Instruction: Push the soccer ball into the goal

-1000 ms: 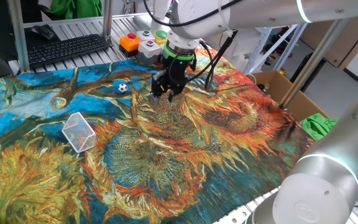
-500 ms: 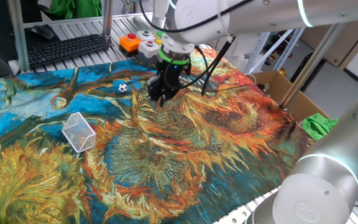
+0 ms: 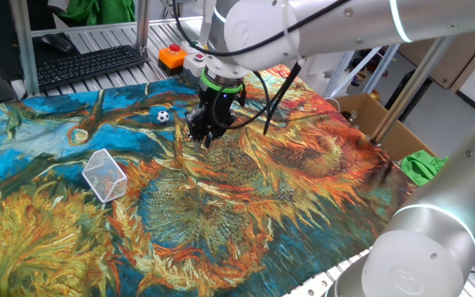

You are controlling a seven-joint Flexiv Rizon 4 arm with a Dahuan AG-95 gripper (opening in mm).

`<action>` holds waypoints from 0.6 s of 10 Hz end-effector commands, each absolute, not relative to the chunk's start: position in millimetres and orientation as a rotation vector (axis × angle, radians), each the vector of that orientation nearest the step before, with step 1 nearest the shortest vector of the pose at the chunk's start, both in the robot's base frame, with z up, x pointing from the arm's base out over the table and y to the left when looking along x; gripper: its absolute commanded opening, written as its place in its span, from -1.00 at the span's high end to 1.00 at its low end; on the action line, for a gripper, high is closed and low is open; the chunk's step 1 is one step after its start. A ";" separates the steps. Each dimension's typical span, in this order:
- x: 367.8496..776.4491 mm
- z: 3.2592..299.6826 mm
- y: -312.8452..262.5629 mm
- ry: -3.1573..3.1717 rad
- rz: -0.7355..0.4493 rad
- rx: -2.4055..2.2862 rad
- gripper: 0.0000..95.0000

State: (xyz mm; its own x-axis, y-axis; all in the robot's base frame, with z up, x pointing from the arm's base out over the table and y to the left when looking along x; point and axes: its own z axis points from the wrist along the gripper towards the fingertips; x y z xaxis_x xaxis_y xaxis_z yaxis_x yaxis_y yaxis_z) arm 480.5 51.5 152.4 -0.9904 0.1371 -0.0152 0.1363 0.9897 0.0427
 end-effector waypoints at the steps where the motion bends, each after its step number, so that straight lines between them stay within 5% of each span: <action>1: 480.3 152.4 51.7 3.117 0.062 0.241 1.00; 6: 480.1 152.6 51.9 3.136 0.056 0.355 1.00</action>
State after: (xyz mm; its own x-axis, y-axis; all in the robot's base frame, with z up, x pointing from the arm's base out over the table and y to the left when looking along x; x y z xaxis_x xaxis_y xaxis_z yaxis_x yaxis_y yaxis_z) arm 478.7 51.5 152.9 -0.9757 0.2188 0.0069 0.2189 0.9750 0.0384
